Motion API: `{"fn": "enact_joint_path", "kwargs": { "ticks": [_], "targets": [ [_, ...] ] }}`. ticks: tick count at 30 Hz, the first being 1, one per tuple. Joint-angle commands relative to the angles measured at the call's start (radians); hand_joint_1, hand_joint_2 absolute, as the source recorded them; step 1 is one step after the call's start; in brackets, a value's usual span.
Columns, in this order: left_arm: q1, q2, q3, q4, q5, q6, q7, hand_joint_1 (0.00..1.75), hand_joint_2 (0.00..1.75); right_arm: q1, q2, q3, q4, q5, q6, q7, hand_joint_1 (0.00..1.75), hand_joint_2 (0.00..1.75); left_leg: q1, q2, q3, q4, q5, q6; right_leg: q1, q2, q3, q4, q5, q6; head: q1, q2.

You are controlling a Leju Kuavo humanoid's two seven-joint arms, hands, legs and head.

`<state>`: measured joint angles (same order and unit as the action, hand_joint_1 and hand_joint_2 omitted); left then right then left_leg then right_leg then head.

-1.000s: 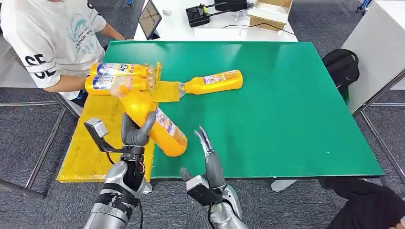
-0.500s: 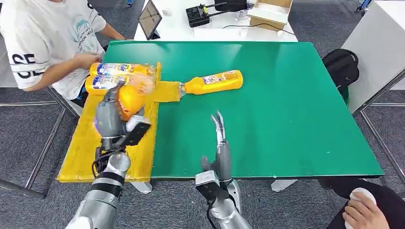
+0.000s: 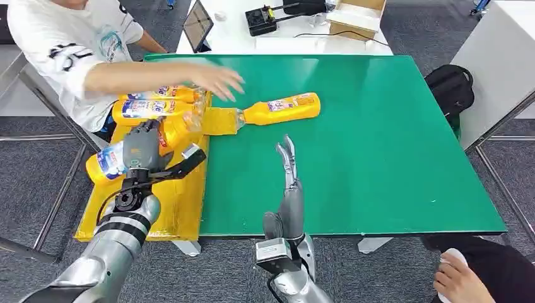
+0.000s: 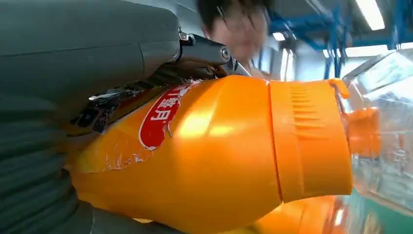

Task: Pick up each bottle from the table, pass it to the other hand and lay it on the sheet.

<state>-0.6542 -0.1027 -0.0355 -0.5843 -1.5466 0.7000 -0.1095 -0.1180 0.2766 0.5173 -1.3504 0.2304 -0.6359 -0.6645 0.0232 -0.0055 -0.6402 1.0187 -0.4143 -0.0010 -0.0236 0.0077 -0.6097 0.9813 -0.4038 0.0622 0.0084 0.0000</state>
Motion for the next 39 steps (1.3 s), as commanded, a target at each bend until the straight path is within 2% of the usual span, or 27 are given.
{"fn": "enact_joint_path", "kwargs": {
  "ticks": [1,15,17,39],
  "targets": [
    [-0.103,0.040,0.018,0.326,0.072,-0.067,-0.028,1.75,1.75,-0.008,-0.017,0.015,0.025,-0.024,0.024,-0.034,0.00,0.00,0.000,0.001,0.004,-0.001,-0.001,0.001,0.001,0.000,0.004,-0.001,-0.001,-0.002,0.000,0.000],
    [-0.068,0.054,0.055,0.348,0.090,-0.218,-0.023,1.75,1.75,-0.013,-0.003,0.001,0.076,-0.033,0.056,-0.034,0.00,0.00,-0.001,0.003,0.006,-0.001,-0.002,0.001,0.001,0.001,0.005,-0.001,-0.001,-0.003,0.000,0.000],
    [-0.063,0.056,0.057,0.348,0.085,-0.256,-0.020,0.00,1.75,-0.018,0.001,-0.003,0.094,-0.033,0.065,-0.034,0.00,0.00,-0.001,0.003,0.006,-0.002,-0.002,0.001,0.001,0.002,0.005,-0.002,-0.001,-0.003,0.000,0.000],
    [-0.062,0.056,0.063,0.347,0.089,-0.268,-0.024,0.00,1.75,-0.021,0.004,-0.008,0.106,-0.035,0.069,-0.034,0.00,0.00,-0.001,0.002,0.006,-0.002,-0.001,0.001,0.000,0.001,0.005,0.000,-0.001,-0.002,0.000,0.000]
  ]
}}
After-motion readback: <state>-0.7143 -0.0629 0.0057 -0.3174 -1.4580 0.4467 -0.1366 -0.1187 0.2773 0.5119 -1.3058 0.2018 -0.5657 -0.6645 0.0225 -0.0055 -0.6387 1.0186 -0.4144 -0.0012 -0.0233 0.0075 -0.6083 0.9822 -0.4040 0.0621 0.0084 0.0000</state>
